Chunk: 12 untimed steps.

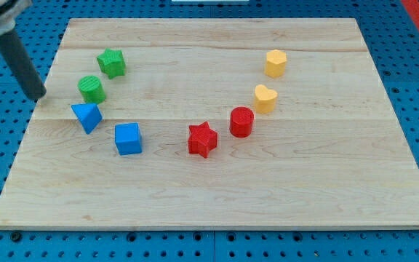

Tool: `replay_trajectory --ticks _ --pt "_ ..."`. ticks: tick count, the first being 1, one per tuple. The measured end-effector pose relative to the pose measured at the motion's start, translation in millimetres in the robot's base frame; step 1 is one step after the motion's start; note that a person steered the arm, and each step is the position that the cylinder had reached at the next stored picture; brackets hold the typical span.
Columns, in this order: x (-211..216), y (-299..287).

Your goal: Push blue blocks towards the center

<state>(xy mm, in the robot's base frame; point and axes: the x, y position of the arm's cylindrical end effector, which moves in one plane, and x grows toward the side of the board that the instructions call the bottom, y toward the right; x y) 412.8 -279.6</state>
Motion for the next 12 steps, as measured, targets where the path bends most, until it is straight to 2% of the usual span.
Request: replay_trajectory --ticks 3,5,6,7,8,10,11,12 --pt "96 91" --pt "97 154" --pt "92 159" --pt "81 160" --pt "114 149" --pt "93 51" --pt "63 32" --pt "46 53"
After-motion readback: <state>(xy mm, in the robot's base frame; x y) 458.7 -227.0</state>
